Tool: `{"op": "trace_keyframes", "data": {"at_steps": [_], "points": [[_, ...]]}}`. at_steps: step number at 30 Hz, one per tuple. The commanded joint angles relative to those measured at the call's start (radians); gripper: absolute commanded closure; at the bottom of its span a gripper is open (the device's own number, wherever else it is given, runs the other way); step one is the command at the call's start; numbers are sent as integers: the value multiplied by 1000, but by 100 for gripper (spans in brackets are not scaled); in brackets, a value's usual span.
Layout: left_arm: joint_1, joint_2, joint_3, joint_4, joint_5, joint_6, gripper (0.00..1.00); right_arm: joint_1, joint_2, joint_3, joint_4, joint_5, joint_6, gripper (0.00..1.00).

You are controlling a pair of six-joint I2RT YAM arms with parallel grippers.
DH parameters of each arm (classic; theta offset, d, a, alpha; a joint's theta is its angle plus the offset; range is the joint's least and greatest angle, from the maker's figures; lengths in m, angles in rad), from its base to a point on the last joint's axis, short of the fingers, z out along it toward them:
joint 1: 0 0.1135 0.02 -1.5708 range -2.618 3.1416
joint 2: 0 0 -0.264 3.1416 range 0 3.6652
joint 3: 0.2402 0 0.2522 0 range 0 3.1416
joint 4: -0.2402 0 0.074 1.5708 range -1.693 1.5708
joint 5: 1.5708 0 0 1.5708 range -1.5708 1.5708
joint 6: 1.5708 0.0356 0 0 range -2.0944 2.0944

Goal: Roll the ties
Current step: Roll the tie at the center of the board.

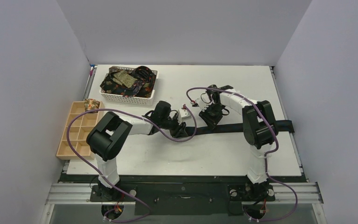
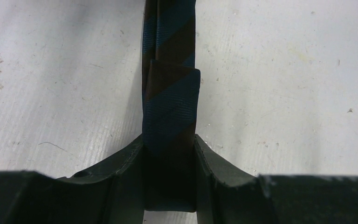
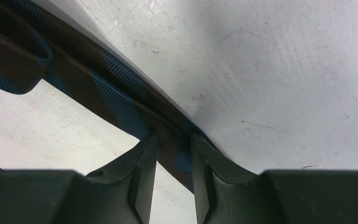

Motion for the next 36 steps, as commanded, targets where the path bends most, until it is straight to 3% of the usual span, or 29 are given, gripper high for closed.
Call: {"op": "trace_keyframes", "data": {"at_steps": [1, 7, 10, 13, 18, 23, 28, 36], "points": [[-15, -42, -6, -10, 24, 32, 67, 11, 17, -46, -6, -33, 8, 72], [-10, 21, 17, -54, -19, 21, 66, -54, -17, 38, -41, -107, 88, 63], [-2, 44, 24, -86, -35, 25, 66, -119, -38, 109, -99, -235, 148, 53], [-1, 45, 18, -89, -36, 36, 65, -137, -68, 126, -129, -337, 203, 52], [-3, 53, 19, -98, -37, 28, 65, -109, -89, 66, -35, -553, 432, 69], [-3, 54, 17, -100, -43, 23, 64, -19, -106, -69, 268, -598, 700, 84], [-2, 54, 11, -91, -47, 17, 63, 12, -86, -177, 492, -576, 899, 90], [-1, 54, 6, -81, -48, 21, 63, -12, -10, -250, 626, -561, 1032, 94]]}}
